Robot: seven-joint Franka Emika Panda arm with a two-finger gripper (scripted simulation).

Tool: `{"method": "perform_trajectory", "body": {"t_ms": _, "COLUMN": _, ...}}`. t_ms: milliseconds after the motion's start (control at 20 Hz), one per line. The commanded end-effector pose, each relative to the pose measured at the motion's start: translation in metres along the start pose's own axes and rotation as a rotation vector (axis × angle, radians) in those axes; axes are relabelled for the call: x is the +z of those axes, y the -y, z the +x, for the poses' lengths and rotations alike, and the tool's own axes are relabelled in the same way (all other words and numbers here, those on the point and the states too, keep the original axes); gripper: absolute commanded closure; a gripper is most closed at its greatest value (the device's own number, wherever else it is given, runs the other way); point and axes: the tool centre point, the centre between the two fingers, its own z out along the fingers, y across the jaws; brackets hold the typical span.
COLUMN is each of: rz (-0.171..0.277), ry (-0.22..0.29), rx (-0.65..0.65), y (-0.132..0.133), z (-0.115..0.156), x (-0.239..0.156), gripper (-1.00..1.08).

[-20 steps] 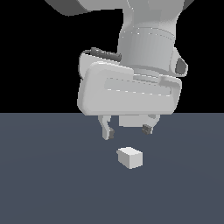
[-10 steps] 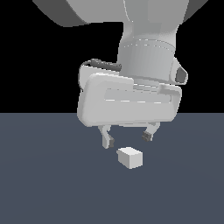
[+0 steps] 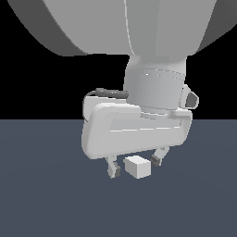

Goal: Plug the charger into the wall socket.

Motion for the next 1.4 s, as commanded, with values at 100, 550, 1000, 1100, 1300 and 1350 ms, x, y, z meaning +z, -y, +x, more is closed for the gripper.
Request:
{"method": "perform_trajectory", "body": {"t_ms": 100, "rz": -0.001, "ry": -0.001, "rx": 0.0, "y": 0.0, "z": 0.0, "x": 0.002, "gripper": 1.08}}
{"method": "perform_trajectory", "body": {"t_ms": 550, "rz": -0.001, "ry": -0.001, "rx": 0.0, "y": -0.001, "z": 0.0, "x": 0.002, "gripper": 1.08}}
{"method": "perform_trajectory", "body": {"t_ms": 1000, "rz": -0.016, "ry": -0.003, "rx": 0.056, "y": -0.004, "z": 0.01, "x": -0.004, "gripper": 1.08}}
{"method": "perform_trajectory", "body": {"t_ms": 1100, "rz": -0.023, "ry": -0.004, "rx": 0.083, "y": -0.005, "z": 0.014, "x": -0.006, "gripper": 1.08}}
{"method": "perform_trajectory", "body": {"t_ms": 1300, "rz": -0.041, "ry": -0.006, "rx": 0.151, "y": -0.01, "z": 0.026, "x": -0.013, "gripper": 1.08}}
{"method": "perform_trajectory", "body": {"t_ms": 1350, "rz": -0.046, "ry": -0.006, "rx": 0.171, "y": -0.011, "z": 0.029, "x": -0.015, "gripper": 1.08}}
